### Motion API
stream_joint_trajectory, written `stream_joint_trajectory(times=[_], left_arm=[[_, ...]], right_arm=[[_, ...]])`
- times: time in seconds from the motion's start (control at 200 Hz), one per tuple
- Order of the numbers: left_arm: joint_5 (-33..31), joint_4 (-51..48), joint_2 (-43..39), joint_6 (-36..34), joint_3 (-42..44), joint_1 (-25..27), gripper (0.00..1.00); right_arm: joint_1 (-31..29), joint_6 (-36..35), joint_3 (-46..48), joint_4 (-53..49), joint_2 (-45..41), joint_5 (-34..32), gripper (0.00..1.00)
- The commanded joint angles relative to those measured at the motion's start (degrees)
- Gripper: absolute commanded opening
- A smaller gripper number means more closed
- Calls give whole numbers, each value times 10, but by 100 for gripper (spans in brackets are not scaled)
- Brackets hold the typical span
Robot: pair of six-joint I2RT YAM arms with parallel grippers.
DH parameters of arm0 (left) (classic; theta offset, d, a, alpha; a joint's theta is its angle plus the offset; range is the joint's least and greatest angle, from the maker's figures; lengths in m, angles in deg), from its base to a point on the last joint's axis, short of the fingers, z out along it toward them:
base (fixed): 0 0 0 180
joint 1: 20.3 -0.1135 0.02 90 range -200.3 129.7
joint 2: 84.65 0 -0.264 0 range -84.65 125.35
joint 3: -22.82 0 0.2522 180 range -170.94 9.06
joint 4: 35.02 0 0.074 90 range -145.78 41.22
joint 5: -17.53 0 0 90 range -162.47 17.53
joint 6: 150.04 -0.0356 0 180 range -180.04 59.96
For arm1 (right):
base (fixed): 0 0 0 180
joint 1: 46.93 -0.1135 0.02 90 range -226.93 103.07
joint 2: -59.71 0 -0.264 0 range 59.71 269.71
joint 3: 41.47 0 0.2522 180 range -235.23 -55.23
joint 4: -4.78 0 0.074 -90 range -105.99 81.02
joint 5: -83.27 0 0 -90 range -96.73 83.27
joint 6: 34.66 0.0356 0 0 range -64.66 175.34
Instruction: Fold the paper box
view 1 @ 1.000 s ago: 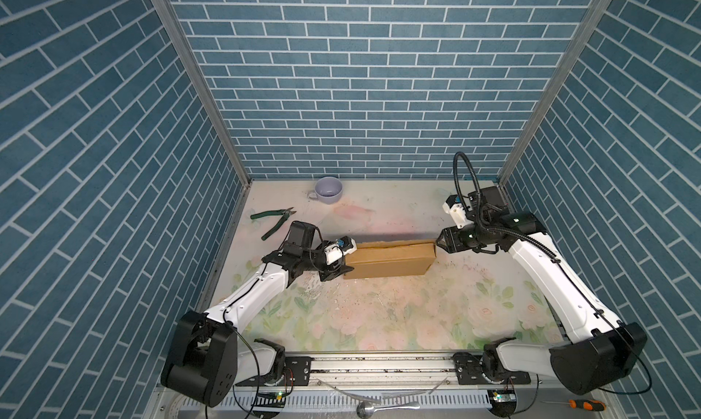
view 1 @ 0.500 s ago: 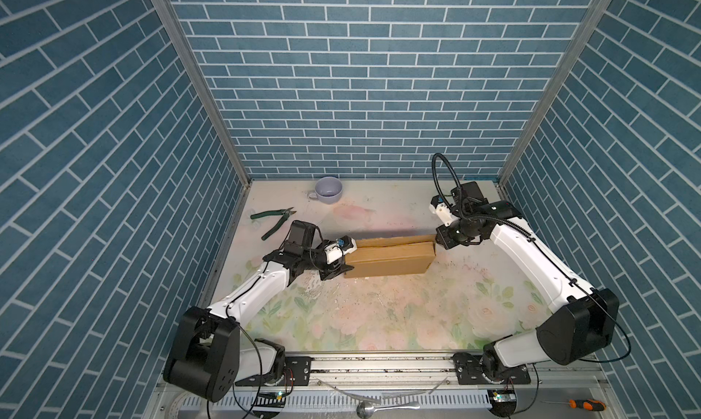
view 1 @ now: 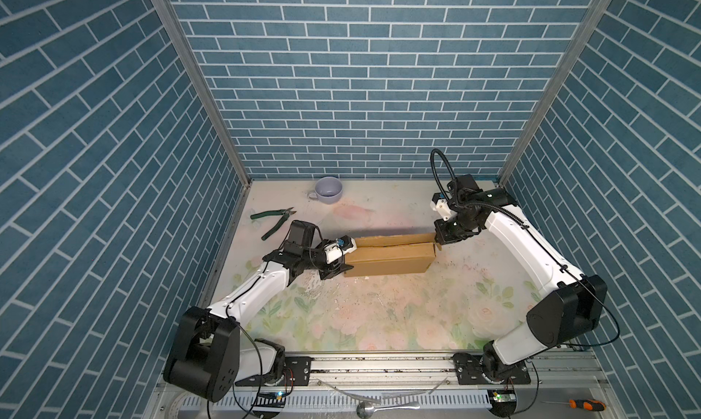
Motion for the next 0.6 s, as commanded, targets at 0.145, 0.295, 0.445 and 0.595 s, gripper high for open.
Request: stream_joint_trajectory(times=[0.145, 0.295, 0.445, 0.595], left_arm=[[7, -1, -12, 10, -2, -2, 4], [-5, -15, -15, 7, 6, -2, 3], [-16, -25, -11, 3, 5, -3, 2], [-16, -28, -8, 2, 2, -4, 2]], right_arm=[[-3, 117, -31, -29, 6, 81, 0], [-4, 119, -6, -18, -20, 46, 11], [-4, 99, 1, -41, -33, 0, 20], [-4, 87, 4, -50, -42, -9, 22]])
